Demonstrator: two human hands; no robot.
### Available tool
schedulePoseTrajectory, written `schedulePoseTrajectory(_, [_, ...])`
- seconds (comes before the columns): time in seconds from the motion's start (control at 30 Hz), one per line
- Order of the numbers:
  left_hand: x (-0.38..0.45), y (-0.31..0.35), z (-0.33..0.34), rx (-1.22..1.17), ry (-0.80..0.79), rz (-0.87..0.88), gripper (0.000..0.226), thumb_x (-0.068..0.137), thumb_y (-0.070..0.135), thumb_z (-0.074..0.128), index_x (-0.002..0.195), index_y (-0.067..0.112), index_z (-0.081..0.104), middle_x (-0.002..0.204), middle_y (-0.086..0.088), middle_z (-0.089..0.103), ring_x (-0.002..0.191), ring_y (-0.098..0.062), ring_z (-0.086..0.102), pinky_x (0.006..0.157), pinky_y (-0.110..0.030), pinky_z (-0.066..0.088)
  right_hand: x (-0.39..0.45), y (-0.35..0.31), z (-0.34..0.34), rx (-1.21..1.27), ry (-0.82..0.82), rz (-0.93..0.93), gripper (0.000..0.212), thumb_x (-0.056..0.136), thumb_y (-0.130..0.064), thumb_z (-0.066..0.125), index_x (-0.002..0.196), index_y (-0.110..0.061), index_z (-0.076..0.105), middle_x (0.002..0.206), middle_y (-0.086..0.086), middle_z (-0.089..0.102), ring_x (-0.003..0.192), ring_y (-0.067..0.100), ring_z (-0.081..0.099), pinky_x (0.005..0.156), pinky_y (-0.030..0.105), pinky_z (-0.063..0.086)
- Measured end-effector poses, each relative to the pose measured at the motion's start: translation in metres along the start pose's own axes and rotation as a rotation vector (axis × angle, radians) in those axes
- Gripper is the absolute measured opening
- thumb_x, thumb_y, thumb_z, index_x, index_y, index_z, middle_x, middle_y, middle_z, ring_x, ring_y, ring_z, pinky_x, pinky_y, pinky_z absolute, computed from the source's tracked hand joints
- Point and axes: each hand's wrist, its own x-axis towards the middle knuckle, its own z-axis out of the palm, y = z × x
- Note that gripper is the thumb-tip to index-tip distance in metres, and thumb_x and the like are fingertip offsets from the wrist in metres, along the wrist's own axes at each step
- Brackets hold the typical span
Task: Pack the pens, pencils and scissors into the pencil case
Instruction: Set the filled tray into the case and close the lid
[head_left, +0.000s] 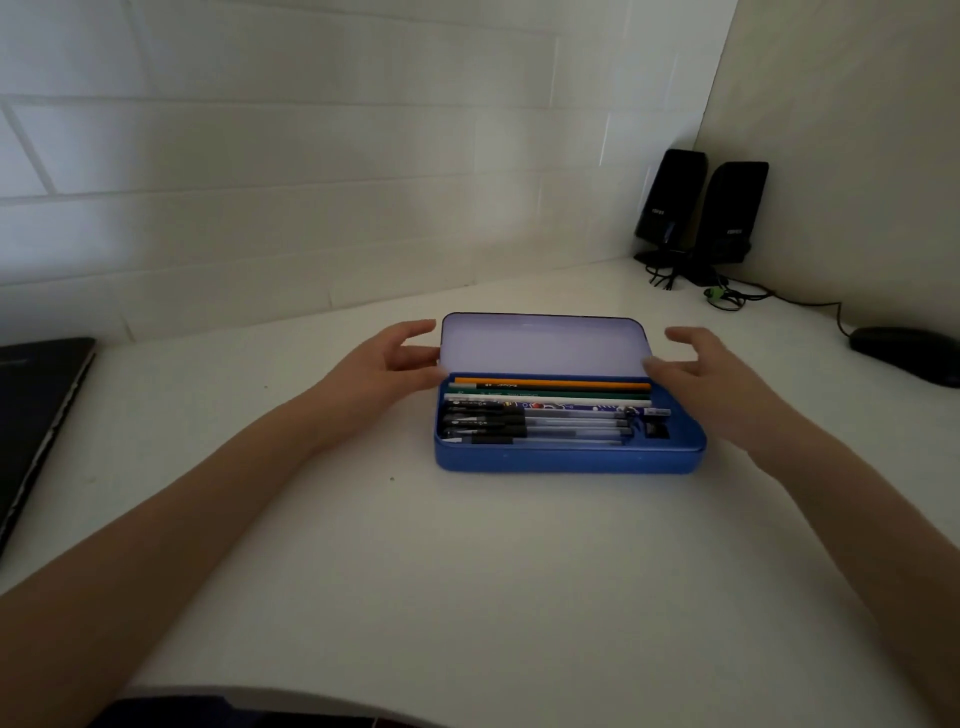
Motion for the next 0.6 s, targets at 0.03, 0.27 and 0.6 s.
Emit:
schedulePoseTrajectory(0.03, [0.000, 0.000, 0.000, -0.015, -0.046, -0.004, 0.050, 0.088, 0.013, 0.064, 0.131, 0.030, 0.045, 0.112, 0.016, 0.069, 0.100, 0.002, 0.065, 0.088, -0.015, 0.044, 0.001, 0.000, 0.003, 0.054, 0.010, -0.001, 0.057, 0.090, -0.045, 0.052, 0.140, -0.024, 0.033, 0.120, 0.005, 0.059, 0.098, 0.020, 0.058, 0.083, 0.030, 0.040])
schedulePoseTrajectory(0.27, [0.003, -0.004, -0.004, -0.083, -0.075, 0.003, 0.058, 0.083, 0.004, 0.067, 0.131, 0.028, 0.044, 0.117, 0.003, 0.066, 0.105, -0.002, 0.064, 0.086, -0.017, 0.051, 0.006, -0.003, 0.000, 0.533, 0.038, 0.170, 0.035, 0.091, -0.042, 0.052, 0.115, -0.017, 0.053, 0.096, 0.000, 0.066, 0.086, 0.012, 0.064, 0.066, 0.024, 0.047])
schedulePoseTrajectory(0.6, [0.005, -0.003, -0.007, -0.017, -0.109, 0.048, 0.039, 0.083, 0.000, 0.066, 0.109, 0.029, 0.061, 0.097, 0.016, 0.073, 0.088, 0.001, 0.067, 0.077, -0.011, 0.049, 0.008, -0.003, -0.008, 0.741, 0.028, 0.106, 0.038, 0.093, -0.053, 0.038, 0.093, -0.026, 0.065, 0.090, -0.002, 0.068, 0.084, 0.015, 0.064, 0.075, 0.031, 0.050])
